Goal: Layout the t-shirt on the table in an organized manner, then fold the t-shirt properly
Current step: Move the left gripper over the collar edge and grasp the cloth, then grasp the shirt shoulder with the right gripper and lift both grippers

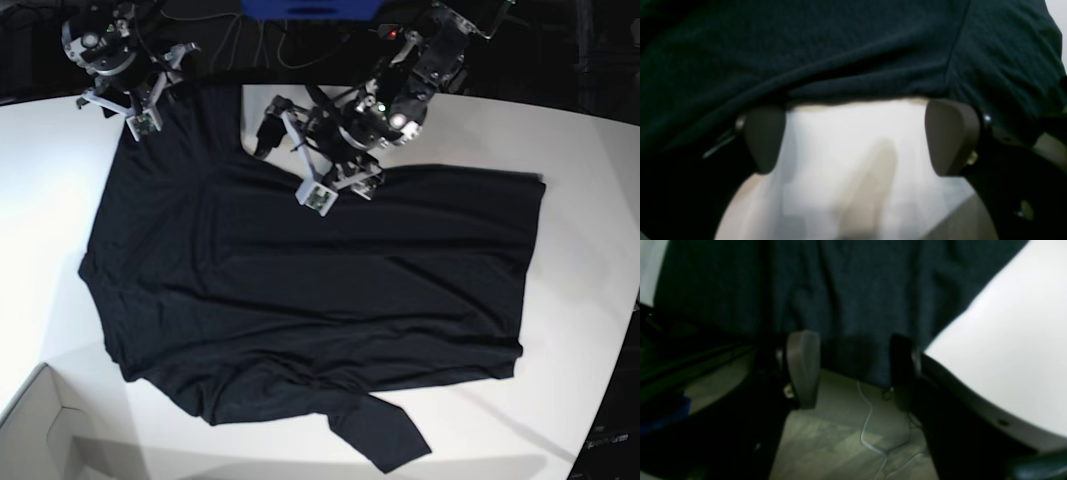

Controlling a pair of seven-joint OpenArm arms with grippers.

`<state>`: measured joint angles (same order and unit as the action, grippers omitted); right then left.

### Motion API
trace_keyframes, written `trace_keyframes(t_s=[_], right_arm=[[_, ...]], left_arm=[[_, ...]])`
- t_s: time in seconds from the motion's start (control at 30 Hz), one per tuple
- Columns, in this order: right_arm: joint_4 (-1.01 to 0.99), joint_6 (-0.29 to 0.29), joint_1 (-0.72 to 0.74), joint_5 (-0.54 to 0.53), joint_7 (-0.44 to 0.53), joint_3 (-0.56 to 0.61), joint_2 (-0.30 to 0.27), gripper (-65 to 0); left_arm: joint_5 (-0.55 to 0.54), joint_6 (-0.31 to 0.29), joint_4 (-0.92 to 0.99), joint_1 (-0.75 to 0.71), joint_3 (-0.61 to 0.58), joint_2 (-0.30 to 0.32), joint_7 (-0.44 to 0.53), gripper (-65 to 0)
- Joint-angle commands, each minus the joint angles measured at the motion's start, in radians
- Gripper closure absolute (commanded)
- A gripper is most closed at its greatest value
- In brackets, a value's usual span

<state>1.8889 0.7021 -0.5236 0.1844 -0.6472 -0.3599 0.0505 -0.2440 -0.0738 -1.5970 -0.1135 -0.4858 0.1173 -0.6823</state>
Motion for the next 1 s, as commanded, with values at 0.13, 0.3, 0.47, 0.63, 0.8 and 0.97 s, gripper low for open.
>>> trace_keyframes(t_s=[0.13,0.3,0.47,0.63,0.8,0.97], right_arm=[[-0.067,-0.004,0.049,0.007,-0.003,0.026,-0.001,-5.7],[-0.084,-0.004,0.093,0.010,-0.006,0.106,-0.001,0.0],[-0.090,-0.004,0.182,0.010,-0.007,0.169,-0.001,0.0],[-0.087,-0.004,0.296,0.011,-0.007,0.187,-0.001,0.0],[-0.088,-0.004,0.403,0.011,-0.012,0.181,-0.007,0.0],[-0.087,-0.004,0.480,0.011,-0.084,0.183,-0.008,0.0]], left_arm=[[-0.016,0.004,-0.107,0.001,0.003,0.040,0.028,-65.0],[-0.134,0.002,-0.145,-0.033,0.103,0.084,0.028,-65.0],[-0.274,-0.001,-0.147,-0.067,0.220,0.134,0.028,-65.0],[-0.363,-0.001,-0.148,-0.084,0.229,0.180,0.028,-65.0],[-0.374,-0.004,-0.150,-0.076,0.172,0.186,0.026,-65.0],[-0.372,-0.004,-0.142,0.004,-0.004,0.213,0.025,-65.0]])
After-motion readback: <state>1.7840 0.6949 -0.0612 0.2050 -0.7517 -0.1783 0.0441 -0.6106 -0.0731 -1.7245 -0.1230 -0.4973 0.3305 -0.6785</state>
